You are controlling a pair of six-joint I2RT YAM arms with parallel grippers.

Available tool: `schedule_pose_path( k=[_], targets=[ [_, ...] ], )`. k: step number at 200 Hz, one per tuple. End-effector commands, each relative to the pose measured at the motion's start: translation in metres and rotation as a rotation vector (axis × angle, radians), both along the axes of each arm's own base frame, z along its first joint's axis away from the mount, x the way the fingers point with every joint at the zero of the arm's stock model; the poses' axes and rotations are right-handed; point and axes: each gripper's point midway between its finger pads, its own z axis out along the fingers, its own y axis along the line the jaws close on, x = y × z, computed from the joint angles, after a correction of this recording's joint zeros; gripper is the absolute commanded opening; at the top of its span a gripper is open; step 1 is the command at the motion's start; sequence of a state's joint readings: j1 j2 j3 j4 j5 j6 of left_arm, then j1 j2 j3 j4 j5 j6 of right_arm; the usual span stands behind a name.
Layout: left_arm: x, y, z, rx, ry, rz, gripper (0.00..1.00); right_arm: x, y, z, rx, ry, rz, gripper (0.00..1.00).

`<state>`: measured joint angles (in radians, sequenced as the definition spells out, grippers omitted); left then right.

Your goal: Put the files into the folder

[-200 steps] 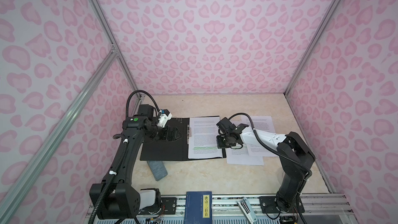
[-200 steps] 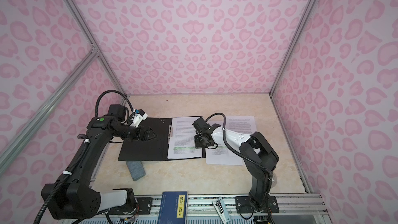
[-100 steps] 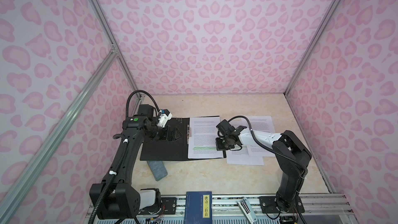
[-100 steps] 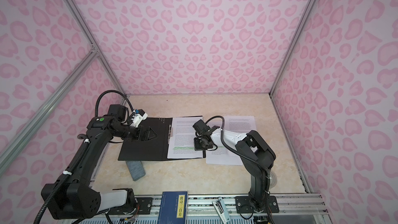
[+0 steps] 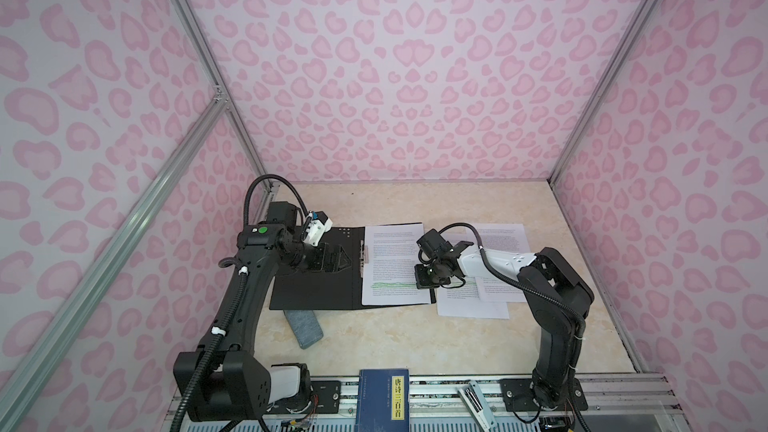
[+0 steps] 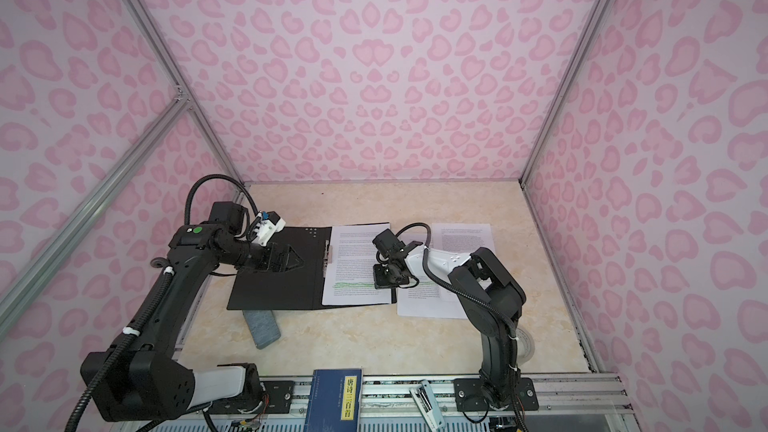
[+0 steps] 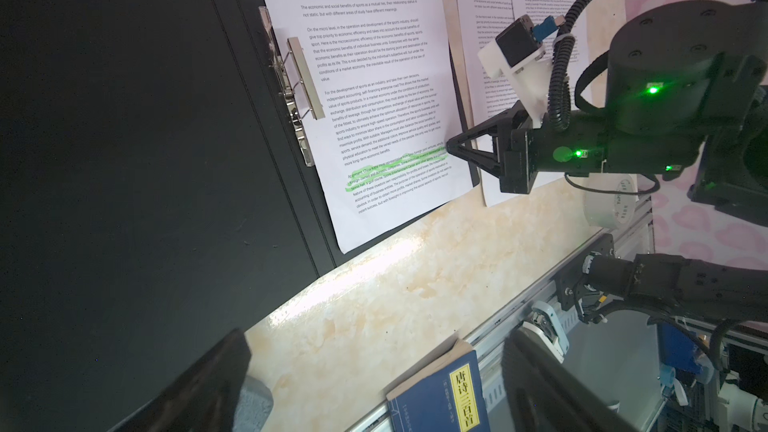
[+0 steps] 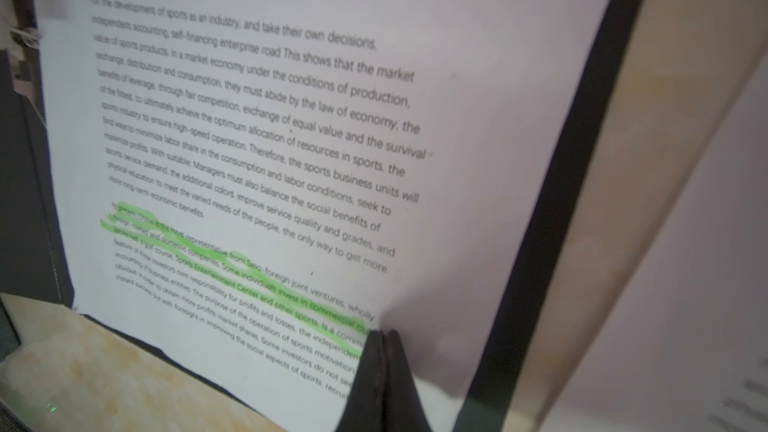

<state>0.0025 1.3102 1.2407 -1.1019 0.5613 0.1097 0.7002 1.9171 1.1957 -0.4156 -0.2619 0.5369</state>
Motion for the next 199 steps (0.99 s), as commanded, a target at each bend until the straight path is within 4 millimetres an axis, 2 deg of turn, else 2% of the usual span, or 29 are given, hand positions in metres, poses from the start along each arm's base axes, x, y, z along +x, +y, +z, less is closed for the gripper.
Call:
schedule_pose_path(
  k=[1,31,54,70,82,98,113,130,154,199],
  targets=[
    [-0.001,-0.002,0.0,-0.009,0.0,-0.012,0.98,-0.008,-0.015,-0.015,-0.092,0.032,0.034,0.05],
    [-0.001,-0.002,0.0,-0.013,0.003,-0.011,0.98,-0.007,-0.016,-0.014,-0.111,0.03,0.049,0.05],
    [-0.001,-0.002,0.002,-0.009,-0.002,-0.017,0.98,-0.003,-0.014,-0.004,-0.094,0.005,0.048,0.11],
    [-0.001,-0.001,0.004,0.001,-0.012,-0.027,0.97,0.001,-0.014,0.012,-0.08,-0.034,0.044,0.18],
    [-0.001,0.0,0.006,0.008,-0.024,-0.034,0.97,0.006,-0.016,0.031,-0.075,-0.085,0.033,0.27],
    [-0.002,0.0,0.009,0.014,-0.036,-0.045,0.98,0.013,-0.023,0.059,-0.085,-0.158,0.008,0.33],
    [-0.004,0.0,0.011,0.017,-0.041,-0.058,0.98,0.018,-0.041,0.083,-0.122,-0.225,-0.031,0.38],
    [-0.007,-0.001,0.013,0.014,-0.042,-0.075,0.98,0.015,-0.07,0.092,-0.203,-0.249,-0.082,0.4],
    [-0.012,-0.004,0.013,0.003,-0.038,-0.095,0.98,0.002,-0.112,0.09,-0.332,-0.257,-0.161,0.42],
    [-0.018,-0.011,0.012,-0.005,-0.024,-0.124,0.98,-0.028,-0.164,0.067,-0.476,-0.24,-0.285,0.46]
  ],
)
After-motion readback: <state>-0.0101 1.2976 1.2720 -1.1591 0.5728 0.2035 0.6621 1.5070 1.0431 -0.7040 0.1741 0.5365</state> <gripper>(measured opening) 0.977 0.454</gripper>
